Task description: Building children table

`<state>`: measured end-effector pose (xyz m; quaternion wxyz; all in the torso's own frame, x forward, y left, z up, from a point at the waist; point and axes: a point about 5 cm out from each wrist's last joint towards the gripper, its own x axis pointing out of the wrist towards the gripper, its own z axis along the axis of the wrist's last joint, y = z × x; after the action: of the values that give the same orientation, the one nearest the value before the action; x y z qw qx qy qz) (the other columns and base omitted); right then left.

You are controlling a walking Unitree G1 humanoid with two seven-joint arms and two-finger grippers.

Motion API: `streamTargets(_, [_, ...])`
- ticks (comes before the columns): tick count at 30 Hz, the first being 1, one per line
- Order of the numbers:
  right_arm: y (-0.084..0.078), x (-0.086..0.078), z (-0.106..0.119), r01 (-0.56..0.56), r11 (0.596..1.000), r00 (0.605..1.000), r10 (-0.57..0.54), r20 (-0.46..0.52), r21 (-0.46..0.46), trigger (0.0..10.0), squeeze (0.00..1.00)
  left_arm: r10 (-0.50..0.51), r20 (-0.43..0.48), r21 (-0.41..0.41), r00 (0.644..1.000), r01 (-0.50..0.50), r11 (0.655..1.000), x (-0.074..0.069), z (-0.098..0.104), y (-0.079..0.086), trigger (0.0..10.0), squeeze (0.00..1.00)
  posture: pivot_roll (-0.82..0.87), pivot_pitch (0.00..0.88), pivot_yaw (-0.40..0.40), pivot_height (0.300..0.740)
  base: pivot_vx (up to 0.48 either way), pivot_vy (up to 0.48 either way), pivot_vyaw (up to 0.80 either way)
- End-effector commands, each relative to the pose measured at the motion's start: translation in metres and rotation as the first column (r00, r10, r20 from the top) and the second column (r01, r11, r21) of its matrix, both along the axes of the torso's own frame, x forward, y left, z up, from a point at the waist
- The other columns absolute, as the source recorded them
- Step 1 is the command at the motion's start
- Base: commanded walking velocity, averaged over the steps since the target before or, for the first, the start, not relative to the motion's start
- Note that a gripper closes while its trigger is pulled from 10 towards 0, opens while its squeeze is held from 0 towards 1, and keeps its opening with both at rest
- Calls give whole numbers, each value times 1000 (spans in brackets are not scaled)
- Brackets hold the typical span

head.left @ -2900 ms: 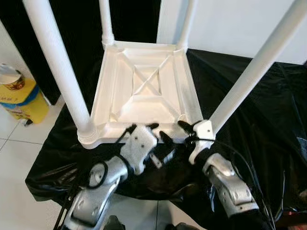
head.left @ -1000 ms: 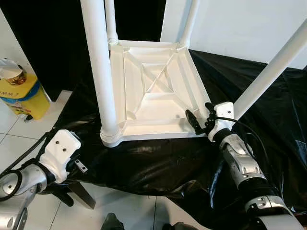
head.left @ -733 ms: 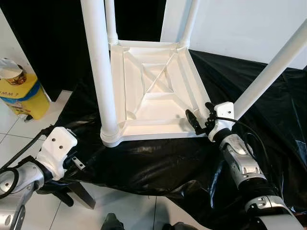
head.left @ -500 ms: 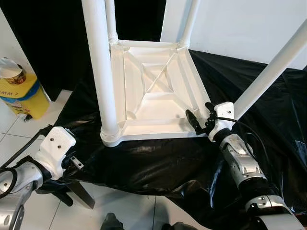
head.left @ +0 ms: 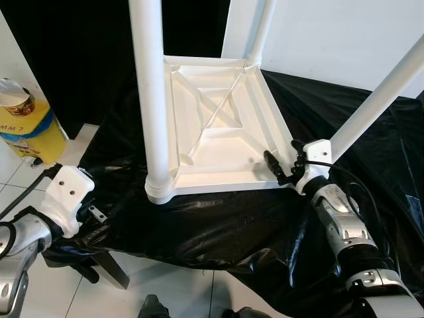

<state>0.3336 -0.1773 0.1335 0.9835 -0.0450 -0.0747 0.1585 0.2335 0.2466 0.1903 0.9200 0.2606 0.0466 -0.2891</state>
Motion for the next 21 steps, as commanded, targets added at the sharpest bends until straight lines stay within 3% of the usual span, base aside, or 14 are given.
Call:
streamTargets(1, [-21, -2, -3, 74, 997, 997, -75, -10, -18, 10000, 0, -7, 0, 23, 1000, 7, 1000, 1, 2, 4, 10000, 0, 133, 87, -140, 740, 0, 0, 0])
streamTargets(8, [-40, -2, 0, 162, 987, 987, -162, -5, -11, 10000, 0, 16, 5, 25, 1000, -16, 1000, 12, 1, 16, 10000, 0, 119, 87, -128, 740, 0, 0, 0])
streamTargets(12, [-37, -3, -1, 157, 988, 988, -157, -4, -7, 10000, 0, 37, 22, 29, 999, -37, 999, 22, -1, 22, 10000, 0, 126, 90, -115, 740, 0, 0, 0])
streamTargets(13, [-30, -5, -5, 138, 990, 990, -138, -10, 2, 10000, 0, 65, 48, 32, 997, -66, 997, 36, 1, 27, 10000, 0, 136, 92, -115, 740, 0, 0, 0])
streamTargets(15, [-28, -5, -6, 133, 991, 991, -133, -14, 5, 10000, 0, 75, 59, 32, 995, -77, 996, 41, 2, 29, 10000, 0, 138, 92, -115, 740, 0, 0, 0])
streamTargets(21, [-15, -4, -11, 90, 996, 996, -90, -28, 9, 10000, 0, 126, 151, 12, 980, -129, 992, 75, 17, 25, 10000, 0, 154, 87, -125, 740, 0, 0, 0])
